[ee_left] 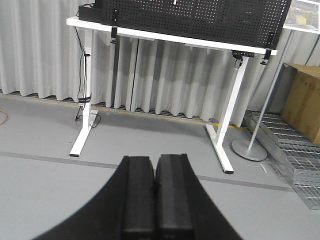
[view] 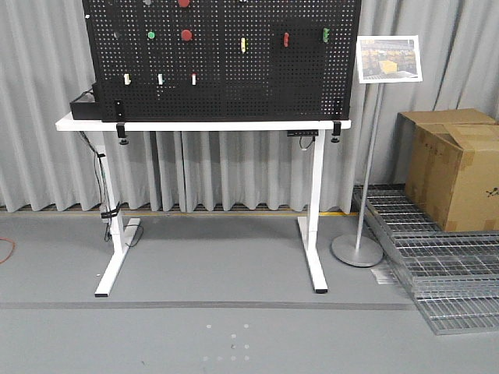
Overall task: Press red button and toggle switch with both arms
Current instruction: 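Drive the base forward up to the black pegboard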
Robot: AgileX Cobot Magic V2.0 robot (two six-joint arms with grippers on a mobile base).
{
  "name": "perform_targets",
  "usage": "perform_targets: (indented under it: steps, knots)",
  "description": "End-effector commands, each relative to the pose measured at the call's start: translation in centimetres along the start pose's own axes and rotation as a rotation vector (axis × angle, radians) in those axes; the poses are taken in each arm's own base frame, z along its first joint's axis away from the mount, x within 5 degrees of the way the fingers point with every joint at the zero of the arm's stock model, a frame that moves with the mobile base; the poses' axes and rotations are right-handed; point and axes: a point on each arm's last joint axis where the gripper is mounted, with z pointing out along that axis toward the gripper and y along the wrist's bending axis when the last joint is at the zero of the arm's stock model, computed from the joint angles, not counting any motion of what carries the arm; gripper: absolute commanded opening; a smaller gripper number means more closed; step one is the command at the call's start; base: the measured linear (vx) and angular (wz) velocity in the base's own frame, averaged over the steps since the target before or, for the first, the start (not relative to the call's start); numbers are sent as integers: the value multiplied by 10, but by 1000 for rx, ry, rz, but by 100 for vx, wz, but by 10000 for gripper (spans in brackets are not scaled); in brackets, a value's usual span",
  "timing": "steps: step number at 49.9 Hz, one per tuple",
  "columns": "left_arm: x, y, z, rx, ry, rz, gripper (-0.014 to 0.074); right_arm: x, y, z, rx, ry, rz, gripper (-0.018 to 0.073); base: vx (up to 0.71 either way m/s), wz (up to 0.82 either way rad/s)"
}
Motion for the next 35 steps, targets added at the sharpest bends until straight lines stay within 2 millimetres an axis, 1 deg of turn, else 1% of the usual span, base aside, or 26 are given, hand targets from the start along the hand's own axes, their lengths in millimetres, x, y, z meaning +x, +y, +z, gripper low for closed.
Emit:
perform_targets:
  steps: [1, 35]
  knots:
    - [3, 2, 1, 0, -67, -16, 2, -4, 0, -1, -7, -78, 1, 0, 0, 0]
    - [3, 2, 1, 0, -67, -16, 2, -4, 0, -1, -8, -79, 1, 0, 0, 0]
